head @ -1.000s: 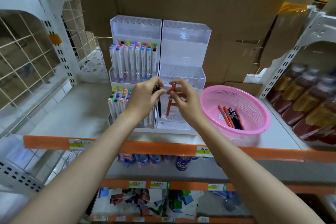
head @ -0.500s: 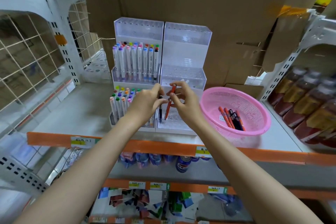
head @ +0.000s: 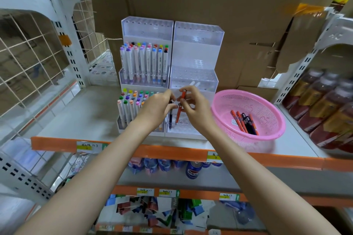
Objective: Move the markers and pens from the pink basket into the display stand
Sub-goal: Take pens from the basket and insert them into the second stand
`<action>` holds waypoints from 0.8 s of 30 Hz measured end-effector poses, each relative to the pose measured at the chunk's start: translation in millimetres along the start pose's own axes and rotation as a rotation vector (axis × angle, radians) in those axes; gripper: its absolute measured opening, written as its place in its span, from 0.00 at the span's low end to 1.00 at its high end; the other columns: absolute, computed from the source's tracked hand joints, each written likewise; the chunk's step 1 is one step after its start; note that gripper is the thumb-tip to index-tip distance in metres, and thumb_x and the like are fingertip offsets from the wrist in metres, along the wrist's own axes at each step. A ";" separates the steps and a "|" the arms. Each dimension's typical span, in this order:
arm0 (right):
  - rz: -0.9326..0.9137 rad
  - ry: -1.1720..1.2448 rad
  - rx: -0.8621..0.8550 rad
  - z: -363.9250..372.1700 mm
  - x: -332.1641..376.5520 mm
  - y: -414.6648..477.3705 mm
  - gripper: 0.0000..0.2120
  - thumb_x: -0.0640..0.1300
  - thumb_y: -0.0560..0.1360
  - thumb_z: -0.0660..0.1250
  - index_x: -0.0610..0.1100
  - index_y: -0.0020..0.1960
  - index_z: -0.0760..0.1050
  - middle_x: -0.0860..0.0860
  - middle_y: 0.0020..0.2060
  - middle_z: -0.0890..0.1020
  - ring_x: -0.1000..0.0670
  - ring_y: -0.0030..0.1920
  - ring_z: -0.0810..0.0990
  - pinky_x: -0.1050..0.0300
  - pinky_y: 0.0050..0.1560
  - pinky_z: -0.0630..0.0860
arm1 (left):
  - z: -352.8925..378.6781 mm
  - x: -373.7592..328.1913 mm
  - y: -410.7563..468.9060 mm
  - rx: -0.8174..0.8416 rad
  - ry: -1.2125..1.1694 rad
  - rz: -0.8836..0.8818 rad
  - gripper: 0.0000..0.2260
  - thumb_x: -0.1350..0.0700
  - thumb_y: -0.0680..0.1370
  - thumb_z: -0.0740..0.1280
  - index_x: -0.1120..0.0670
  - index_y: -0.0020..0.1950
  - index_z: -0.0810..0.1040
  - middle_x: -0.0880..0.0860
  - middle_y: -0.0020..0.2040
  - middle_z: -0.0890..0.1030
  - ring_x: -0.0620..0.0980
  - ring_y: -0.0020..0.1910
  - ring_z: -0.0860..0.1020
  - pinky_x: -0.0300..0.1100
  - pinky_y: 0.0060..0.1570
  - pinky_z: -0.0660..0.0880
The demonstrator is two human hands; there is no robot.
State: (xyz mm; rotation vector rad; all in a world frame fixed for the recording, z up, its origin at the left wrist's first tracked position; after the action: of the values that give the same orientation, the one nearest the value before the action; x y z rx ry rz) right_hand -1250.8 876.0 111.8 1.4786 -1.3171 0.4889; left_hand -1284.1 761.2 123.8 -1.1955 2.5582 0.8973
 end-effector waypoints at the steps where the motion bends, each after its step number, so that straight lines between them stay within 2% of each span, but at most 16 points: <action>1: -0.001 -0.001 0.003 0.3 -0.1 -0.2 0.11 0.34 0.78 0.63 0.49 0.55 0.72 0.46 0.44 0.82 0.49 0.45 0.82 0.46 0.47 0.81 | 0.0 1.0 2.4 0.010 0.013 -0.006 0.13 0.54 0.77 0.68 0.60 0.58 0.75 0.58 0.46 0.82 0.55 0.46 0.80 0.41 0.43 0.72; 5: -0.011 0.002 -0.010 -1.5 0.5 0.4 0.12 0.34 0.78 0.63 0.49 0.55 0.71 0.45 0.44 0.83 0.50 0.45 0.82 0.46 0.47 0.81 | 1.7 1.2 8.4 0.040 0.050 0.010 0.13 0.54 0.77 0.68 0.59 0.58 0.76 0.58 0.45 0.83 0.56 0.47 0.81 0.43 0.43 0.73; 10: -0.024 0.004 -0.022 -4.7 0.2 1.4 0.11 0.34 0.78 0.64 0.49 0.55 0.71 0.51 0.42 0.81 0.51 0.44 0.82 0.47 0.46 0.82 | 5.3 3.7 7.4 0.064 0.057 0.030 0.11 0.54 0.77 0.68 0.58 0.56 0.77 0.56 0.43 0.83 0.57 0.48 0.80 0.51 0.51 0.75; 13: -0.021 0.005 -0.024 -5.1 -0.6 2.0 0.11 0.34 0.78 0.64 0.48 0.54 0.71 0.50 0.42 0.81 0.51 0.44 0.82 0.47 0.46 0.82 | 6.0 4.5 8.7 0.078 0.084 0.042 0.10 0.54 0.77 0.68 0.57 0.56 0.77 0.55 0.44 0.83 0.56 0.50 0.79 0.51 0.57 0.72; 16: -0.020 0.007 -0.022 -4.7 -1.8 3.2 0.10 0.34 0.78 0.63 0.47 0.54 0.71 0.48 0.42 0.82 0.51 0.44 0.82 0.46 0.47 0.81 | 10.4 -1.4 5.7 0.093 0.133 0.091 0.09 0.55 0.78 0.67 0.57 0.56 0.76 0.53 0.46 0.84 0.53 0.49 0.80 0.46 0.66 0.64; 20: -0.022 0.013 -0.017 -4.7 -1.4 3.2 0.11 0.34 0.78 0.64 0.48 0.54 0.71 0.47 0.43 0.82 0.50 0.45 0.82 0.46 0.48 0.81 | 7.6 0.5 1.0 0.033 0.123 0.088 0.09 0.55 0.78 0.67 0.57 0.55 0.77 0.52 0.44 0.84 0.51 0.48 0.81 0.45 0.68 0.60; 24: -0.028 0.025 -0.003 -4.7 -1.1 3.6 0.11 0.34 0.78 0.64 0.48 0.54 0.70 0.49 0.43 0.82 0.51 0.46 0.82 0.48 0.48 0.82 | 4.2 6.9 1.1 0.057 0.101 0.044 0.13 0.50 0.76 0.69 0.54 0.57 0.76 0.49 0.44 0.84 0.49 0.48 0.80 0.47 0.70 0.58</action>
State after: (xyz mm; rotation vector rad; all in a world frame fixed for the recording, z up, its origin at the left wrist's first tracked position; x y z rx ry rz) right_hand -1252.9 881.1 114.1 1.4820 -1.2761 0.4854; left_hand -1289.8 759.9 118.2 -1.2025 2.6803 0.7867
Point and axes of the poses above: each hand's wrist, its own y-axis towards the middle knuckle, its own z-axis out of the palm, x = y × z, the point moved 9 cm from there along y, towards the middle knuckle
